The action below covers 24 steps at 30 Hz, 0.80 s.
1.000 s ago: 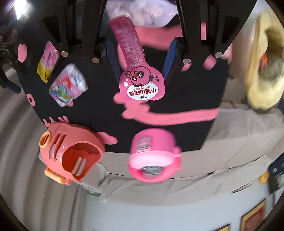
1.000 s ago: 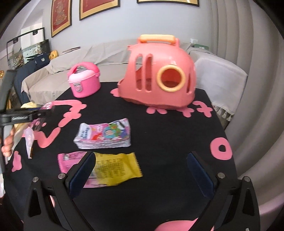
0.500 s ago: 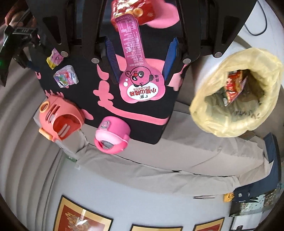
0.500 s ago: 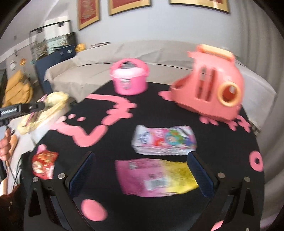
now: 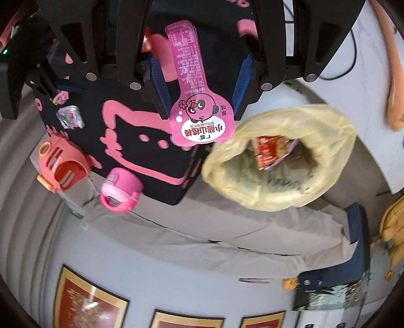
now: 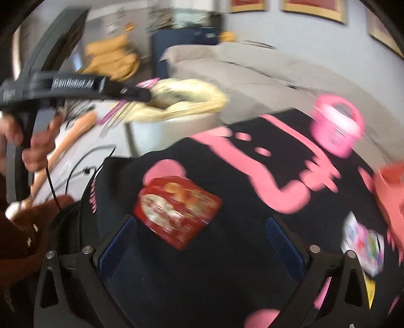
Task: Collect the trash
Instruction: 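Hold the pink packet in the left gripper while the right gripper grasps the red snack pouch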
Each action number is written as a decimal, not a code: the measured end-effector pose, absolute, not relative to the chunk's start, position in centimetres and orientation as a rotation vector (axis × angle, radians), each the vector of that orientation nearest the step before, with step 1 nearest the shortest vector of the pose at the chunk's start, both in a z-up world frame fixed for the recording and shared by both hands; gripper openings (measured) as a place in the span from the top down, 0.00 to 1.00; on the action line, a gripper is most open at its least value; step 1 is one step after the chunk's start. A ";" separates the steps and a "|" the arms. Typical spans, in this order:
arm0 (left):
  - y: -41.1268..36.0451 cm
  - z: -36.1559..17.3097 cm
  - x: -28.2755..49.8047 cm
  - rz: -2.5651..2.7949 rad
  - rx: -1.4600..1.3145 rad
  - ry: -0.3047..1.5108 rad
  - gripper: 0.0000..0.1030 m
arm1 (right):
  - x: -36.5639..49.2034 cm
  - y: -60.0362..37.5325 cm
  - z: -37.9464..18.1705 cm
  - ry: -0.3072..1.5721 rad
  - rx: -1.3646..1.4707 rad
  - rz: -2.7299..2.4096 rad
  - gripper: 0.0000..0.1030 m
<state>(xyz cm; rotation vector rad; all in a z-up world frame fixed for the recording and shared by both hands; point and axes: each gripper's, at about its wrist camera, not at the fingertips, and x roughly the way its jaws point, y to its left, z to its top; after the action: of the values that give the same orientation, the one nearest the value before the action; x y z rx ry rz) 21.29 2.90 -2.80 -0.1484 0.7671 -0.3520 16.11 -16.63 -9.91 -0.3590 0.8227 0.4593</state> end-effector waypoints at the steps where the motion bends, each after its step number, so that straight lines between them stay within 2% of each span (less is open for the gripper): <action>1: 3.6 -3.0 21.2 -0.339 -0.157 0.769 0.52 | 16.6 -15.8 -10.4 0.825 -0.405 0.468 0.01; 9: 6.1 -3.6 20.9 -0.302 -0.198 0.793 0.52 | 19.4 -14.5 -12.1 0.854 -0.547 0.496 0.02; 15: 5.9 -3.9 21.2 -0.317 -0.211 0.797 0.52 | 22.7 -17.3 -11.5 0.883 -0.421 0.374 0.02; 19: 5.5 -4.0 21.3 -0.329 -0.210 0.805 0.52 | 23.0 -18.8 -10.7 0.921 -0.299 0.532 0.01; 24: 5.6 -4.3 21.6 -0.330 -0.215 0.820 0.52 | 21.6 -17.7 -10.8 0.905 -0.421 0.617 0.01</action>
<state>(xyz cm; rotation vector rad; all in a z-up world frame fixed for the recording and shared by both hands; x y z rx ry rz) 21.57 5.58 -4.28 -0.2153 0.8196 -0.3299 21.56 -17.66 -10.83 -0.4214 0.9050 0.6167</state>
